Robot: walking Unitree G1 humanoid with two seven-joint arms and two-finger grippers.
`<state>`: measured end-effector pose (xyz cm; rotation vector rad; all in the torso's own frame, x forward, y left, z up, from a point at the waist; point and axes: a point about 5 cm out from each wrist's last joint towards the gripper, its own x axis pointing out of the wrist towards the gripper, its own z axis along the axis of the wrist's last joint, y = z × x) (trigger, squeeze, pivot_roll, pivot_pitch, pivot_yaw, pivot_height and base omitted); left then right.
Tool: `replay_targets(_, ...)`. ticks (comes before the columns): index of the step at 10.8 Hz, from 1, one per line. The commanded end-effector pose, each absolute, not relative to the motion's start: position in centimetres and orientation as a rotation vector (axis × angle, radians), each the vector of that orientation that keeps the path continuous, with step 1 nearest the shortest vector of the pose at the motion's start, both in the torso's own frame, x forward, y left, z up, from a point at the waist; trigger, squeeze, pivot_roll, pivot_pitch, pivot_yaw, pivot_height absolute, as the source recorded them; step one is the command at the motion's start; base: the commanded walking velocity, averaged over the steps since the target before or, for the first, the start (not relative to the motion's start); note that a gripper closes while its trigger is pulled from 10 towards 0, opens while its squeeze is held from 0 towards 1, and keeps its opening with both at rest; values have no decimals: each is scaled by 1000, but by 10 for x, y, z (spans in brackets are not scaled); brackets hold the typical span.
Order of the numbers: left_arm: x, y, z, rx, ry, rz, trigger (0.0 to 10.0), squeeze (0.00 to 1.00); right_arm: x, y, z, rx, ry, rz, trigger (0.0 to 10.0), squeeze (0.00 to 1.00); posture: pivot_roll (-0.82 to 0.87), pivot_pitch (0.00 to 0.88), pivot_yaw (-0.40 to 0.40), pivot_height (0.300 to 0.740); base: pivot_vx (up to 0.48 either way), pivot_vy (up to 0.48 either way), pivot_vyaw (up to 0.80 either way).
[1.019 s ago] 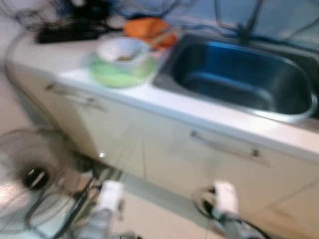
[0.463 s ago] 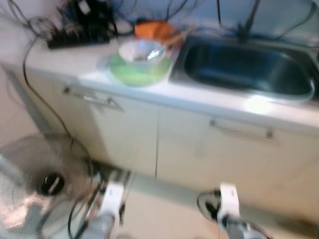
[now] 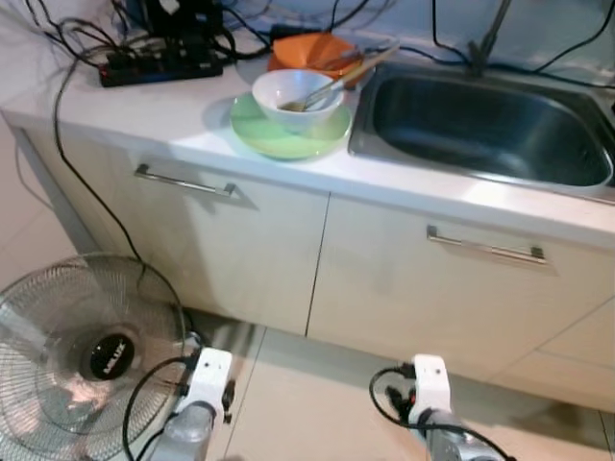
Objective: Kitchen organization
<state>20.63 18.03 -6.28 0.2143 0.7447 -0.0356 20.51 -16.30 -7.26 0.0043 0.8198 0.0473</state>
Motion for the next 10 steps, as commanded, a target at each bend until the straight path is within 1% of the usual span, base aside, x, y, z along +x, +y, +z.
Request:
replay_targets(1,209,179,-59,212,693,-20,10000,0,211,-169,-67,-78,763,31,10000,0,21,54,-19,740,0,0,0)
replay_targets(3,211,180,-53,216,592,29,10000,0,214,-178,-61,-236,661,-127,10000,0,11,55,-12,740,0,0,0)
replay_targets(4,211,181,-50,220,546,67,10000,0,216,-182,-55,-381,597,-193,10000,0,9,56,-11,740,0,0,0)
replay_targets(5,222,188,-42,223,508,84,10000,0,216,-183,-54,-442,572,-243,10000,0,9,58,-10,740,0,0,0)
replay_targets(6,247,195,-15,247,395,84,10000,0,216,-182,-52,-428,543,-233,10000,0,9,59,-9,740,0,0,0)
replay_targets(7,254,191,0,249,320,83,10000,0,222,-183,-43,-381,436,-179,10000,0,3,59,-8,740,0,0,0)
replay_targets(8,261,194,3,255,276,75,10000,0,248,-229,25,-390,-70,-8,10000,0,1,59,-13,740,0,0,0)
replay_targets(9,265,192,8,258,245,62,10000,0,250,-229,33,-424,-126,64,10000,0,3,57,-14,740,0,0,0)
replay_targets(10,273,190,21,241,181,56,10000,0,261,-221,-1,-145,269,-29,10000,0,5,54,-14,740,0,0,0)
